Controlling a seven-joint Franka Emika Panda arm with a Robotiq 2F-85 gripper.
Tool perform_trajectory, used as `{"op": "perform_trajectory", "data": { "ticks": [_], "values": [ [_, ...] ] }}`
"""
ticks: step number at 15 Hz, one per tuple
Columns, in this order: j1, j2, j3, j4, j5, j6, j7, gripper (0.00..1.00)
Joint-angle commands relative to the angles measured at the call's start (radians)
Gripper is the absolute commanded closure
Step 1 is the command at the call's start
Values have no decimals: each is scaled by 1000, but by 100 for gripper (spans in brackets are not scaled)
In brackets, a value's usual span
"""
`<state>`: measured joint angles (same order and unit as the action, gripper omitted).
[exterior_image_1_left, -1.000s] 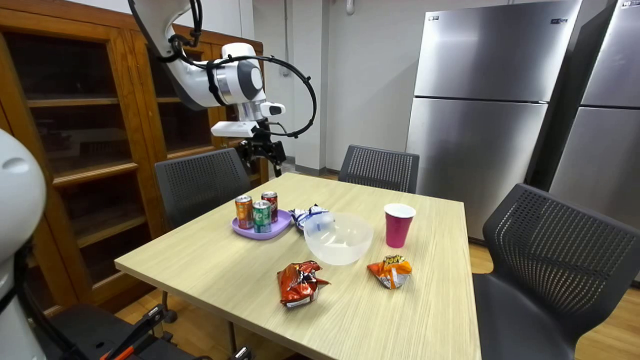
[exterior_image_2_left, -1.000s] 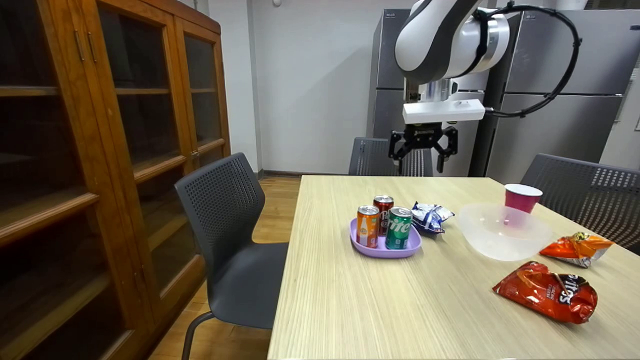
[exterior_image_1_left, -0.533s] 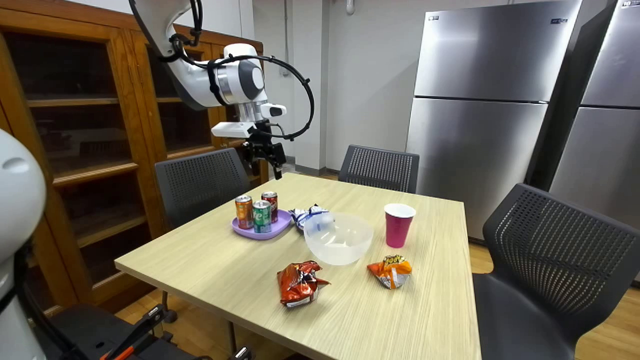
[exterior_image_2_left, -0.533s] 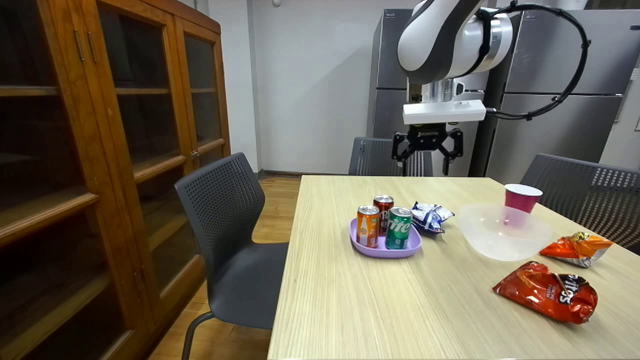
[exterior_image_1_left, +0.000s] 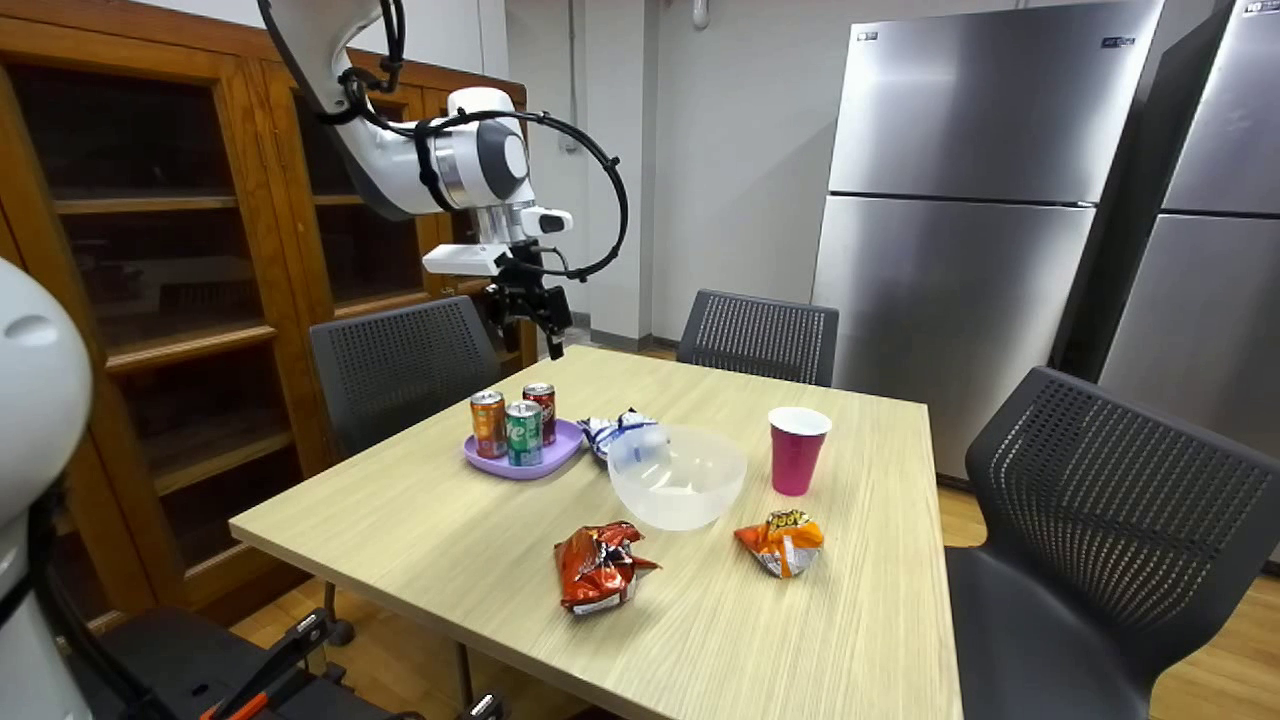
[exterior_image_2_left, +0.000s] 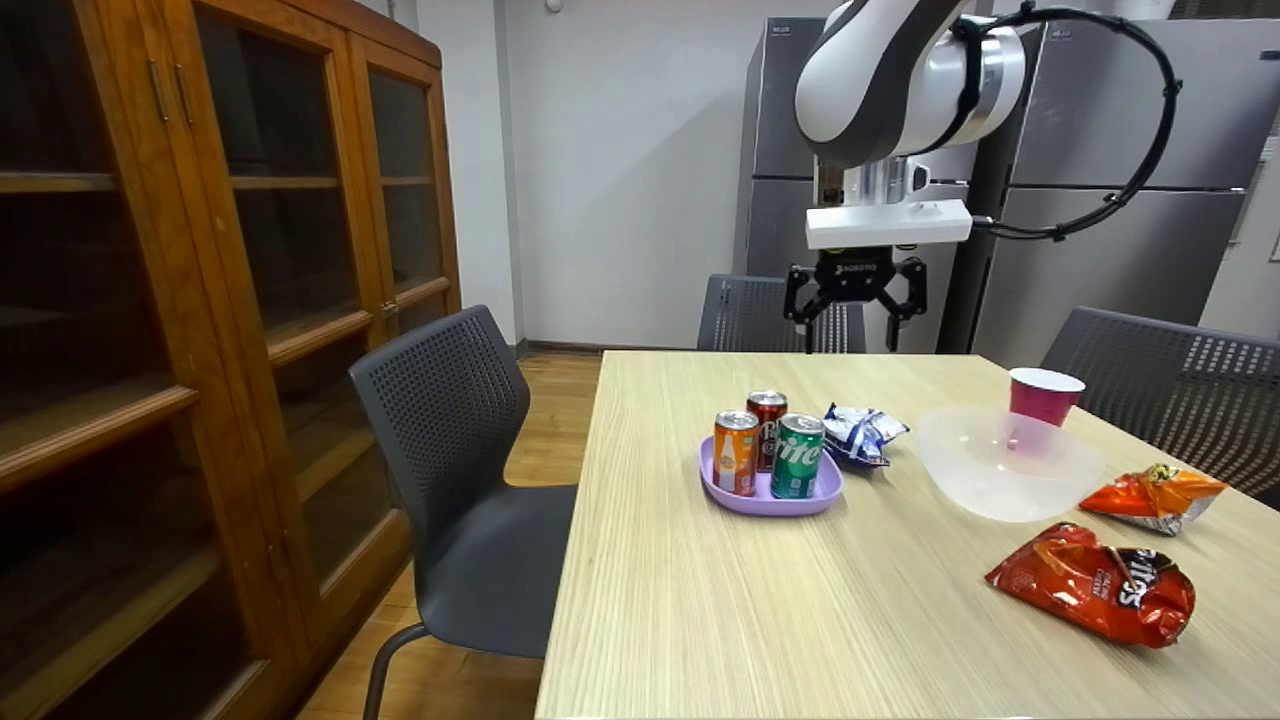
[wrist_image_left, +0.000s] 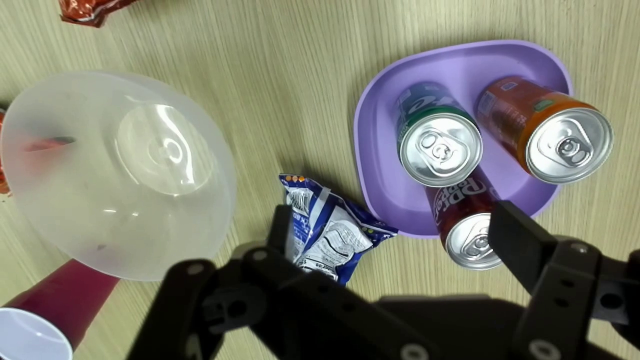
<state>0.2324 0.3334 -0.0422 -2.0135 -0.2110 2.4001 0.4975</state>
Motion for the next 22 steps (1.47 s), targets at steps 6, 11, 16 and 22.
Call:
{"op": "perform_trajectory", "data": {
  "ticks": [6,11,16,22],
  "values": [
    [-9,0,9,1,-3,-3,2,0],
    [-9,0,9,1,-3,-4,2,0],
    [-13,15,7,14,10,19,17,0],
    [-21,67,-12,56,49,83,65,0]
  ]
}}
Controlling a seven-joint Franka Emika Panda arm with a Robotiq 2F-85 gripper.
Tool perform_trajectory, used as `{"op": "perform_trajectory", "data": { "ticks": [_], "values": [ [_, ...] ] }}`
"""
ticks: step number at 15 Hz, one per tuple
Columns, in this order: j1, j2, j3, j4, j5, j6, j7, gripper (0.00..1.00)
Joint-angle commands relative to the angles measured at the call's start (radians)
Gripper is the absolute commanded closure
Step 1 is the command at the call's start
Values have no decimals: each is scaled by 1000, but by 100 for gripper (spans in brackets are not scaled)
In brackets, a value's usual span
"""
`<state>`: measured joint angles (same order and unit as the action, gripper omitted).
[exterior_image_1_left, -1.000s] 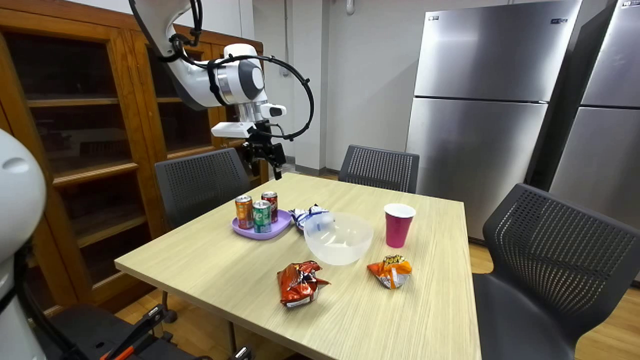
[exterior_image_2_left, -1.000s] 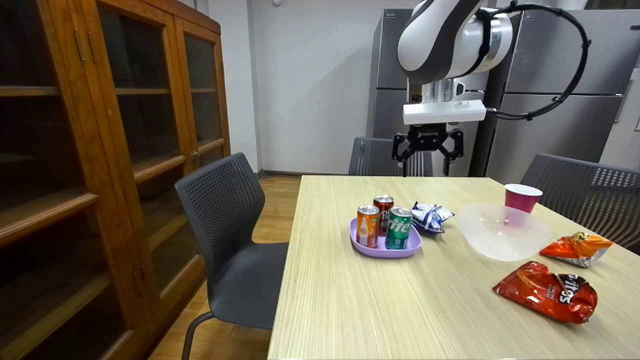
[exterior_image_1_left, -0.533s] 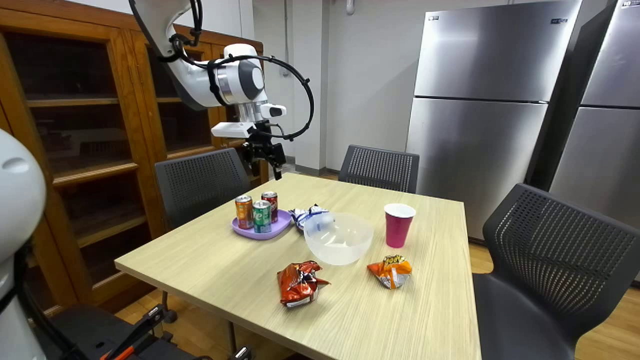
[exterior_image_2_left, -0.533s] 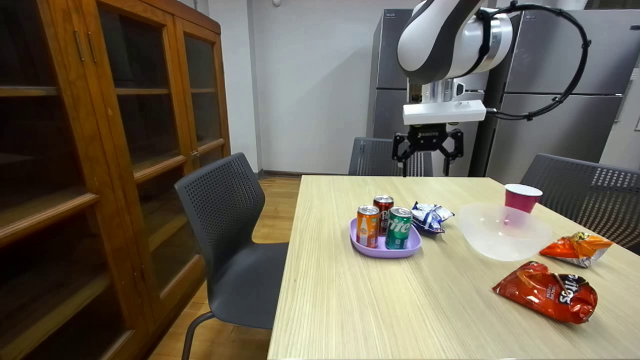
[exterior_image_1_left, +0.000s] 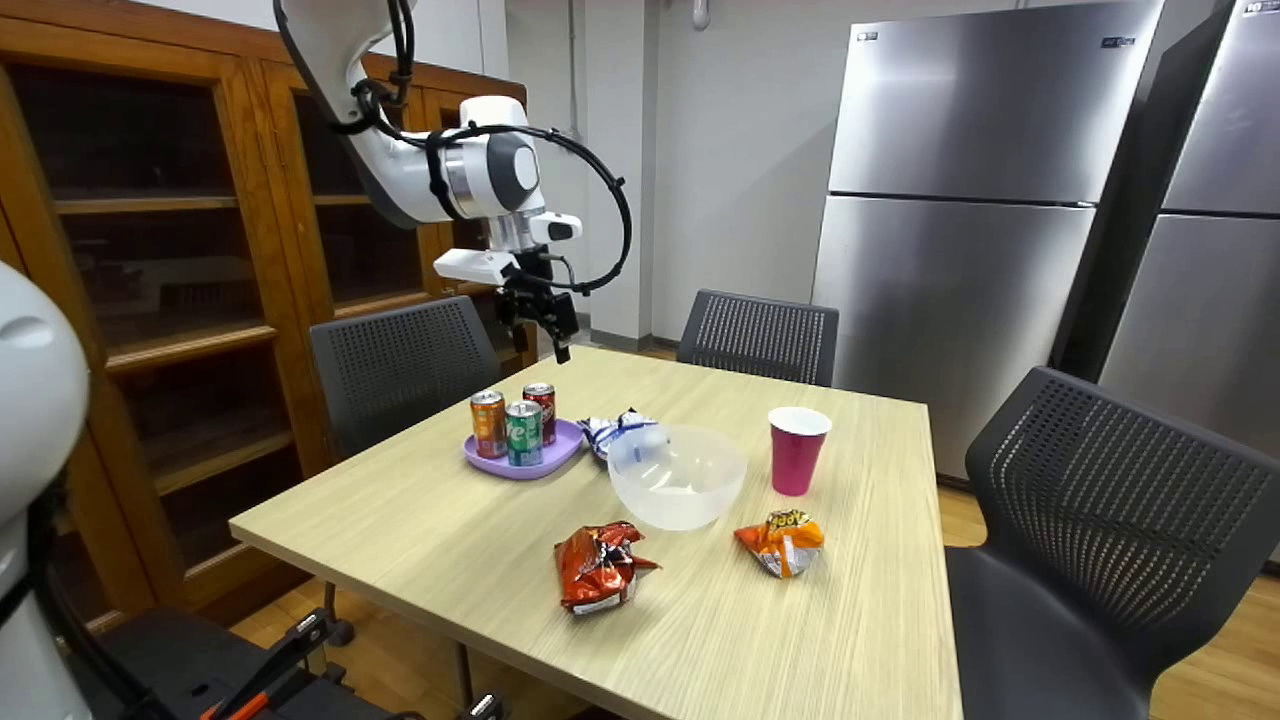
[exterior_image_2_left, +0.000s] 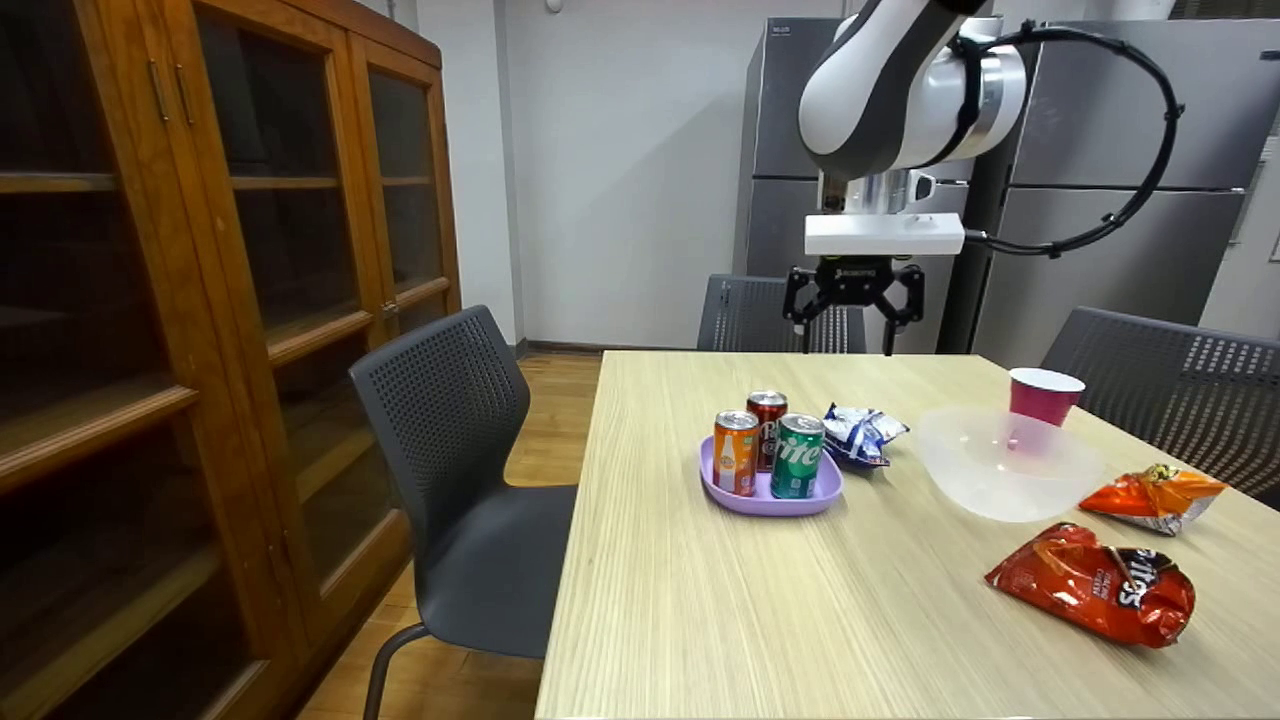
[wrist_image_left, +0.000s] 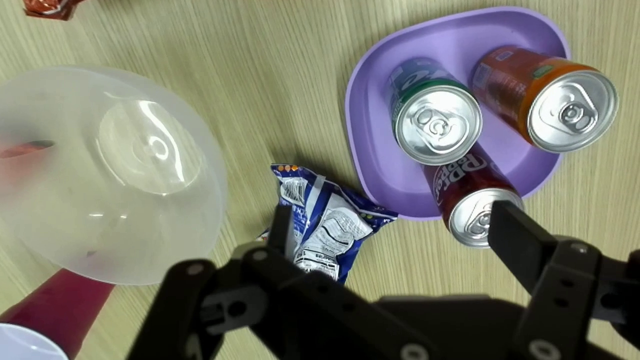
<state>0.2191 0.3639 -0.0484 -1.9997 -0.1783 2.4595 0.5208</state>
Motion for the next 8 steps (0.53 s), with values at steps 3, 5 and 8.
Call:
{"op": "perform_trajectory", "data": {
  "ticks": [3,5,8],
  "values": [
    [-11,83,-23,78,32,49,64,0],
    [-9,120,-37,107,47,72,87,0],
    [-10,179,-51,156,82,92,120,0]
  ]
}}
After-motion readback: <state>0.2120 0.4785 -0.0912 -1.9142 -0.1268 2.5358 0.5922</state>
